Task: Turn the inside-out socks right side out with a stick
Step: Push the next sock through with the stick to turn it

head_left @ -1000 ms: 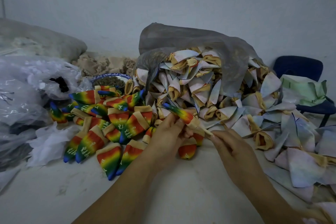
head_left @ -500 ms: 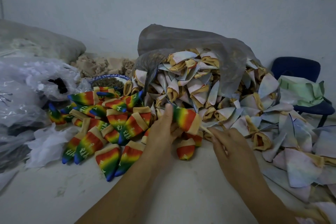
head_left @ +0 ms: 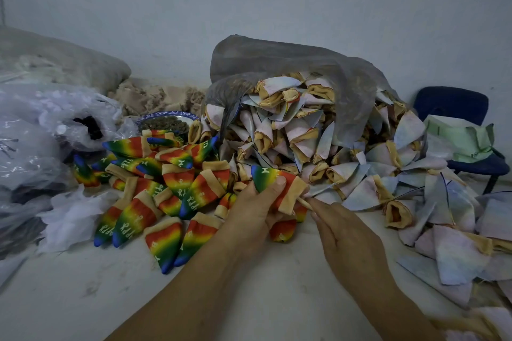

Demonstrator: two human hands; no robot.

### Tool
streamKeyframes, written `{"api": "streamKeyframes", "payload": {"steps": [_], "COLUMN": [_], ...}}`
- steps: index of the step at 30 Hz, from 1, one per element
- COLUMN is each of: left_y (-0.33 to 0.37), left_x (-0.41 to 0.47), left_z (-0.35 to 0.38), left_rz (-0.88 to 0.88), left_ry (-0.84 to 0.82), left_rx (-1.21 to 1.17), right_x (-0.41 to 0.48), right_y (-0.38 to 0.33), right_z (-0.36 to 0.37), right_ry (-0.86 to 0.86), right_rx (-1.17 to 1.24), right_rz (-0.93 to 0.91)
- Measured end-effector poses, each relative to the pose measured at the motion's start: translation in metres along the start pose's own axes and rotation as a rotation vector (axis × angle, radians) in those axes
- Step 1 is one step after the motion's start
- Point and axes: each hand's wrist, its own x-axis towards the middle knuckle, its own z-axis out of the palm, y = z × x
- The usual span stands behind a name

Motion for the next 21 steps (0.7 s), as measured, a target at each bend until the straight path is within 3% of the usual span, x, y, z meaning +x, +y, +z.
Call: {"api": "streamKeyframes", "payload": {"steps": [3, 8, 11, 13, 16, 18, 19, 21], "left_y": [-0.004, -0.002, 0.002, 0.009, 0.03, 0.036, 0.036, 0.029], "left_x": [0.001, 0.002, 0.002, 0.005, 0.009, 0.009, 0.007, 0.005], "left_z": [-0.003, -0.006, -0.007, -0.013, -0.025, -0.03, -0.029, -0.021], "left_rz": [0.018, -0.027, 0.002, 0.034, 0.127, 0.136, 0.109, 0.085], "left_ry": [-0.019, 0.097, 0.053, 0.141, 0.196, 0.201, 0.214, 0.255], "left_rx": [0.071, 0.49, 0.487, 0.376, -0.241, -0.446, -0.369, 0.121], "right_x": [0.002, 0.004, 0.004, 0.003, 0.003, 0.004, 0.004, 0.004], "right_y": [0.001, 0.006, 0.012, 0.016, 0.023, 0.027, 0.028, 0.029], "right_z": [-0.001, -0.006, -0.005, -0.003, -0.004, -0.004, -0.004, -0.003], "right_ry": [0.014, -0.022, -0.096, -0.112, -0.065, -0.061, -0.067, -0.076], "right_rx": [0.008, 0.107, 0.14, 0.131, 0.134, 0.147, 0.149, 0.148], "right_rz": [0.022, 0.105, 0.134, 0.143, 0.196, 0.224, 0.229, 0.234]}}
